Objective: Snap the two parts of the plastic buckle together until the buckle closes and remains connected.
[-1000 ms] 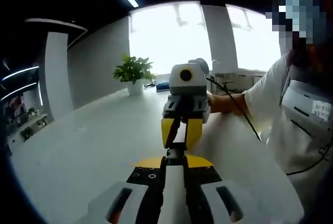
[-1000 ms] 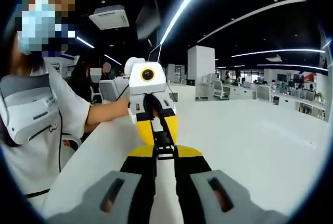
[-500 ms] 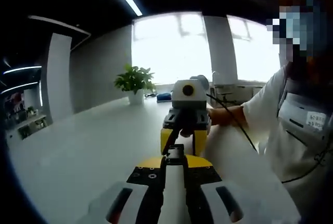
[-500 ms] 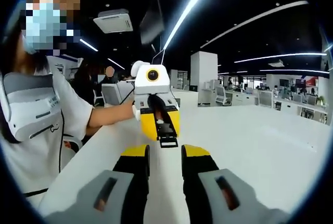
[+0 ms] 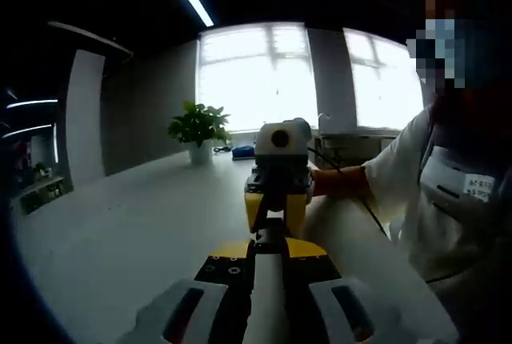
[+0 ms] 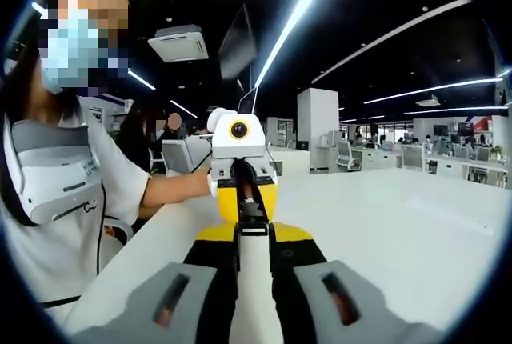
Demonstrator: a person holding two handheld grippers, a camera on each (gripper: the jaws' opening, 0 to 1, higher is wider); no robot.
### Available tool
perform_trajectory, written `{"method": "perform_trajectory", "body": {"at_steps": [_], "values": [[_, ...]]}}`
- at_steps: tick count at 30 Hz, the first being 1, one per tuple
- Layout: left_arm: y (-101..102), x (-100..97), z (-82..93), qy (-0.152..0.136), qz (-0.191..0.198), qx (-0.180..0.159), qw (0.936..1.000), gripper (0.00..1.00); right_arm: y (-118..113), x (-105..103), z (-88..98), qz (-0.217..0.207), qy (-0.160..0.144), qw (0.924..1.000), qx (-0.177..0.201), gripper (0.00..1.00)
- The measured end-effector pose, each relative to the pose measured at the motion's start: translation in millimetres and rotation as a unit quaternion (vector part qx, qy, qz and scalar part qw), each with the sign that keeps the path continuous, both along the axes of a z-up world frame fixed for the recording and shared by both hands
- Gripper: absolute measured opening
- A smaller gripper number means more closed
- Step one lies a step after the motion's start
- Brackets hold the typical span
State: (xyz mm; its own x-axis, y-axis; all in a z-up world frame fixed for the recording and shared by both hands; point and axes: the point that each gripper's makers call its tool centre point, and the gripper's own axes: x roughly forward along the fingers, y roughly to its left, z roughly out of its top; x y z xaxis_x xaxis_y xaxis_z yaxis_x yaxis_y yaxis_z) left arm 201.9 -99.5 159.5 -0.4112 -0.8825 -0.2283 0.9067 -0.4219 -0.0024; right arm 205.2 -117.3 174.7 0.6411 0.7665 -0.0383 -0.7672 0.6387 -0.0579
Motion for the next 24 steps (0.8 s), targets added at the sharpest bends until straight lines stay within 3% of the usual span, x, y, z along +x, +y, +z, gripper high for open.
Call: {"method": "perform_trajectory", "body": {"at_steps": [24], "values": [[1.4, -13.4, -11.9, -0.004, -0.039, 0.014, 0.9992, 0.1, 8.5, -10.2, -11.4, 0.042, 0.032, 0.9984, -0.021, 0.09]]}}
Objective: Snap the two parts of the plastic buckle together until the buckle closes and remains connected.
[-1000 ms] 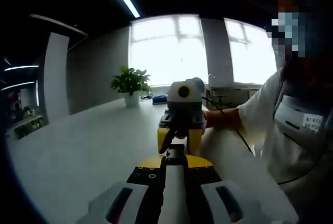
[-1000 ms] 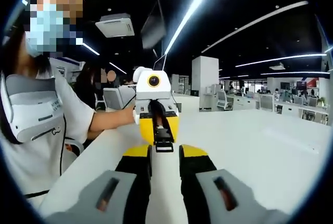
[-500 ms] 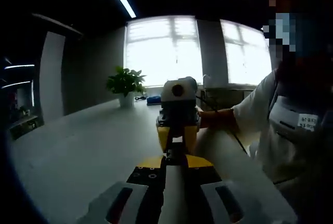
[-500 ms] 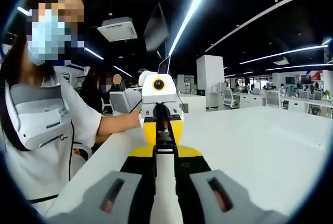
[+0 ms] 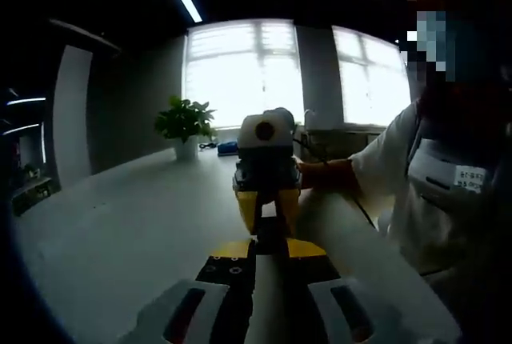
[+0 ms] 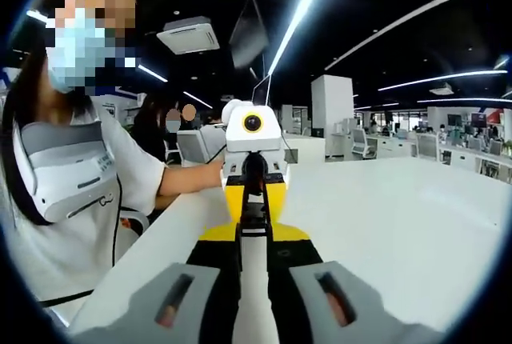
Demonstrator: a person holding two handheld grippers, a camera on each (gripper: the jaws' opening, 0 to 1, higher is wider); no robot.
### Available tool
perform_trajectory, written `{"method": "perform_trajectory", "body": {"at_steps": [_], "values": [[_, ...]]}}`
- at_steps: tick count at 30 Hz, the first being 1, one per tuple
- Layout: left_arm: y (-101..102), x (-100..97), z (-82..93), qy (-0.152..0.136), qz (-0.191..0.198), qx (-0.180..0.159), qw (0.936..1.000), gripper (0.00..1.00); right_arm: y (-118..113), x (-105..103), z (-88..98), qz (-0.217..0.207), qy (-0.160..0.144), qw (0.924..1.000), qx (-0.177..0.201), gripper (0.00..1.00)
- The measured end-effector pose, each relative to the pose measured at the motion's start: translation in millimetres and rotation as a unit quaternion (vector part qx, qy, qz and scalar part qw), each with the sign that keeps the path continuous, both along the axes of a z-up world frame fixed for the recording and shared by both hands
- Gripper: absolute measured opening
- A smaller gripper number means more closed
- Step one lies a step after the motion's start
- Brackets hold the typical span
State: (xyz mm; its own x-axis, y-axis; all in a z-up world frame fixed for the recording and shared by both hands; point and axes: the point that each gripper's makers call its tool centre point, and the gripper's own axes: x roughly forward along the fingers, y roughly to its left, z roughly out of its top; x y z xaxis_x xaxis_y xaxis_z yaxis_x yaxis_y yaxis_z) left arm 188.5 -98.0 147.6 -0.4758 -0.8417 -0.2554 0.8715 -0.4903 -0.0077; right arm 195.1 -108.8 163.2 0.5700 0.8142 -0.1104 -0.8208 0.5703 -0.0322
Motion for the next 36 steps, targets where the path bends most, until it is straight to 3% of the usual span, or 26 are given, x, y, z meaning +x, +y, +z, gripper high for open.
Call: {"method": "perform_trajectory", "body": {"at_steps": [13, 17, 23, 36], "values": [[-5.1, 8.9, -10.6, -0.035, 0.027, 0.017, 0.9989, 0.11, -5.5, 7.2, -8.3, -0.02, 0.021, 0.9995, -0.014, 0.08], [-2.5, 10.5, 1.8, -0.008, 0.029, -0.001, 0.9996, 0.11, -5.2, 5.4, 4.4, -0.02, 0.007, 0.9998, 0.004, 0.08], [-0.4, 11.0, 2.1, -0.015, 0.031, -0.003, 0.9994, 0.18, -0.5, 1.3, 8.0, -0.008, -0.003, 0.9999, 0.009, 0.09], [9.6, 13.3, 11.1, -0.004, 0.022, -0.011, 0.9997, 0.17, -2.1, 0.0, 9.3, -0.008, -0.009, 0.9999, 0.005, 0.09]]}}
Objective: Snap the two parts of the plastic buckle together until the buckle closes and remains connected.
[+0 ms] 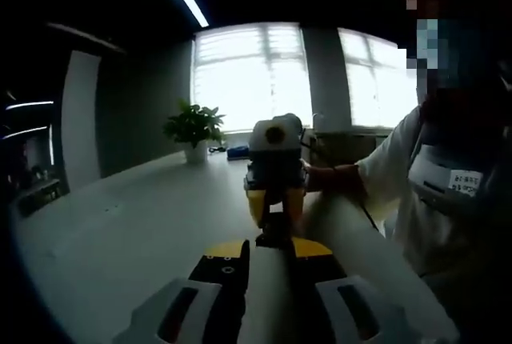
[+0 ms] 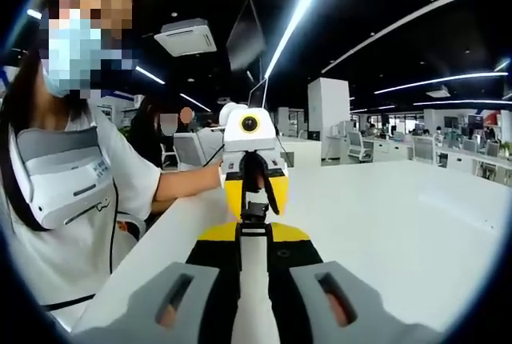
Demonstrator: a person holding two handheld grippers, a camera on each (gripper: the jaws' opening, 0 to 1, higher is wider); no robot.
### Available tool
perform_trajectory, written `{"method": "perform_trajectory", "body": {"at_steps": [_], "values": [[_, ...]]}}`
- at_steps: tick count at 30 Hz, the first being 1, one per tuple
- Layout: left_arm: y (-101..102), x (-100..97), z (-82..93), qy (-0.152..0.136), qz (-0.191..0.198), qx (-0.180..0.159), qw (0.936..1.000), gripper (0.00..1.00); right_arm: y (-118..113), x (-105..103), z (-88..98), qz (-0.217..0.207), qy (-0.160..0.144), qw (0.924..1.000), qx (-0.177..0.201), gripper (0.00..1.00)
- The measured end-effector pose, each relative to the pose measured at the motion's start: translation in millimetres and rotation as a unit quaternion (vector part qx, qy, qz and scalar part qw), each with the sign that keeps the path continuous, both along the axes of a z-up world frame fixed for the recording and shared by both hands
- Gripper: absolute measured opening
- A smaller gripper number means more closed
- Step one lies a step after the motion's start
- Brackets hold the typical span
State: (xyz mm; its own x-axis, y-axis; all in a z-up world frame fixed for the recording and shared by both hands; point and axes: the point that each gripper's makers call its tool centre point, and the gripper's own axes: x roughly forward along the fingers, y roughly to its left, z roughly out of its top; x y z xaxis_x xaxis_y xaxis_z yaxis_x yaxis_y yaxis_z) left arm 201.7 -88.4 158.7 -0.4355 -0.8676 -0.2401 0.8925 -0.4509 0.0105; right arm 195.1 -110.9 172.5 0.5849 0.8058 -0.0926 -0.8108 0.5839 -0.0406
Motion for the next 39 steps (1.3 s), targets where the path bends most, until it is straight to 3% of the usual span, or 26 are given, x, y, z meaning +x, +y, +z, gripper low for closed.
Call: {"method": "perform_trajectory", "body": {"at_steps": [10, 14, 17, 24, 34, 38, 39], "values": [[1.6, -6.4, -3.4, -0.001, -0.018, 0.008, 0.9998, 0.11, 2.4, -1.2, -1.9, 0.009, -0.002, 0.9999, -0.01, 0.09], [-4.2, -4.1, -10.6, 0.001, -0.004, 0.024, 0.9997, 0.11, -2.2, 2.3, -5.2, -0.005, 0.003, 0.9999, -0.016, 0.09], [-7.2, -1.7, -17.2, -0.013, 0.007, 0.034, 0.9993, 0.1, -5.5, 5.3, -11.7, -0.016, 0.009, 0.9995, -0.027, 0.09], [-11.1, 5.8, -19.4, -0.008, 0.033, 0.046, 0.9983, 0.09, -10.7, 10.8, -16.2, -0.033, 0.02, 0.9989, -0.028, 0.08], [-15.4, 14.2, -32.6, -0.03, 0.075, 0.087, 0.9929, 0.09, -16.5, 19.7, -29.2, -0.059, 0.037, 0.9966, -0.044, 0.08], [-14.7, 16.5, -33.5, -0.04, 0.079, 0.09, 0.992, 0.08, -17.0, 21.1, -33.6, -0.059, 0.043, 0.9965, -0.042, 0.08], [-16.4, 13.5, -30.6, -0.027, 0.076, 0.082, 0.9934, 0.08, -16.0, 20.8, -31.6, -0.055, 0.042, 0.9971, -0.032, 0.08]]}}
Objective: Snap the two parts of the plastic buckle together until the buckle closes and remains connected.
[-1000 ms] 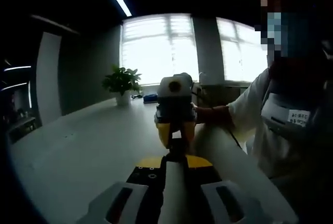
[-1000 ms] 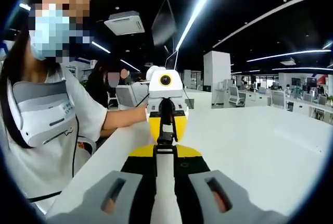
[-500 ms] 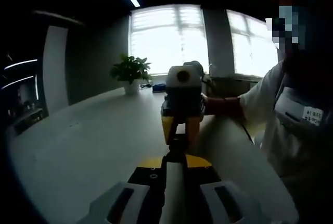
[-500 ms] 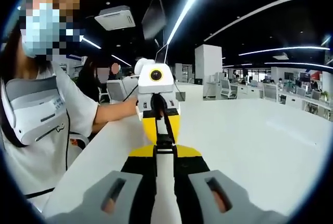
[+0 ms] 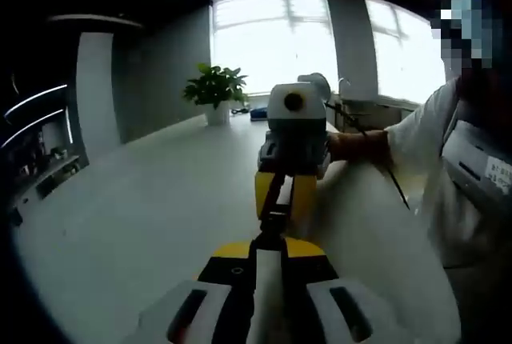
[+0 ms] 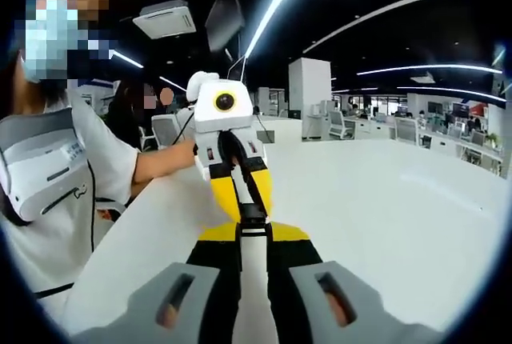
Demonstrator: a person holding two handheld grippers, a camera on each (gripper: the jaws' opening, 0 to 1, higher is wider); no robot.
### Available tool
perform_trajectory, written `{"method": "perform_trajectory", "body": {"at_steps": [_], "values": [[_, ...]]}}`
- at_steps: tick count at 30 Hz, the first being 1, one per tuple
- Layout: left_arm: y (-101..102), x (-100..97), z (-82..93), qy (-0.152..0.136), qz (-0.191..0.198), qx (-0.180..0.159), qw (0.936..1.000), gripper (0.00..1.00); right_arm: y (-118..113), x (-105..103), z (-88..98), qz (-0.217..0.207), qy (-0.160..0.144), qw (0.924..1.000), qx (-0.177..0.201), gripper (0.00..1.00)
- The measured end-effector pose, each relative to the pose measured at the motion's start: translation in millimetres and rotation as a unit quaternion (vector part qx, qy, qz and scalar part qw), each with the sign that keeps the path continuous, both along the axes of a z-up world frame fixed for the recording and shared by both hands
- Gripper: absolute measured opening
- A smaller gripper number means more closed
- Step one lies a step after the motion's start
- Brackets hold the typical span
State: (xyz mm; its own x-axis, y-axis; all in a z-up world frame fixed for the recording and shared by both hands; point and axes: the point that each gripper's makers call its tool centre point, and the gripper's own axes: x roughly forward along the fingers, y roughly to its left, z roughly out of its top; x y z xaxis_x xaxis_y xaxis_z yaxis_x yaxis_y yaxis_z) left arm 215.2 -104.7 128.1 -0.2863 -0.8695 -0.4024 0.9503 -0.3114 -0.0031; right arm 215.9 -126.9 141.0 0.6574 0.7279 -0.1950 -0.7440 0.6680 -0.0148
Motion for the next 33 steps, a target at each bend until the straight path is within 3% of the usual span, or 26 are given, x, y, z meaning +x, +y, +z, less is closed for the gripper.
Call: {"method": "perform_trajectory", "body": {"at_steps": [1, 2, 3, 4, 5, 7, 12, 25, 33], "values": [[-4.0, -12.3, 9.0, 0.039, -0.016, -0.022, 0.9989, 0.08, 12.6, -8.2, 2.7, 0.034, 0.01, 0.9991, 0.022, 0.08], [-1.2, -1.5, 1.3, 0.005, 0.001, 0.0, 1.0, 0.08, 4.5, 0.5, 0.3, 0.004, -0.007, 0.9999, -0.011, 0.08], [0.7, 3.8, 1.1, -0.03, 0.005, 0.007, 0.9995, 0.09, 4.5, 1.2, -2.6, -0.007, -0.002, 0.9997, -0.021, 0.08], [4.2, -0.5, 4.4, -0.029, 0.0, 0.007, 0.9996, 0.09, 7.0, -0.3, 1.0, 0.001, -0.001, 0.9999, -0.015, 0.08], [5.0, 0.2, 13.3, -0.034, -0.003, -0.016, 0.9993, 0.09, 8.5, -0.1, 9.3, 0.005, -0.012, 0.9999, 0.001, 0.08], [8.1, -2.3, 19.1, -0.005, -0.007, -0.023, 0.9997, 0.09, 8.8, -2.5, 14.8, 0.009, -0.016, 0.9997, 0.018, 0.08], [3.9, -1.1, 4.2, -0.028, -0.005, -0.004, 0.9996, 0.09, 7.5, -0.3, 3.6, 0.007, -0.008, 0.9999, -0.011, 0.09], [1.4, 0.7, 2.2, -0.023, -0.005, -0.01, 0.9997, 0.11, 5.2, 2.8, 2.3, 0.005, -0.01, 0.9999, -0.01, 0.09], [2.2, 2.4, 9.8, -0.022, -0.003, -0.029, 0.9993, 0.12, 4.1, 4.0, 8.5, 0.008, -0.022, 0.9997, -0.004, 0.09]]}}
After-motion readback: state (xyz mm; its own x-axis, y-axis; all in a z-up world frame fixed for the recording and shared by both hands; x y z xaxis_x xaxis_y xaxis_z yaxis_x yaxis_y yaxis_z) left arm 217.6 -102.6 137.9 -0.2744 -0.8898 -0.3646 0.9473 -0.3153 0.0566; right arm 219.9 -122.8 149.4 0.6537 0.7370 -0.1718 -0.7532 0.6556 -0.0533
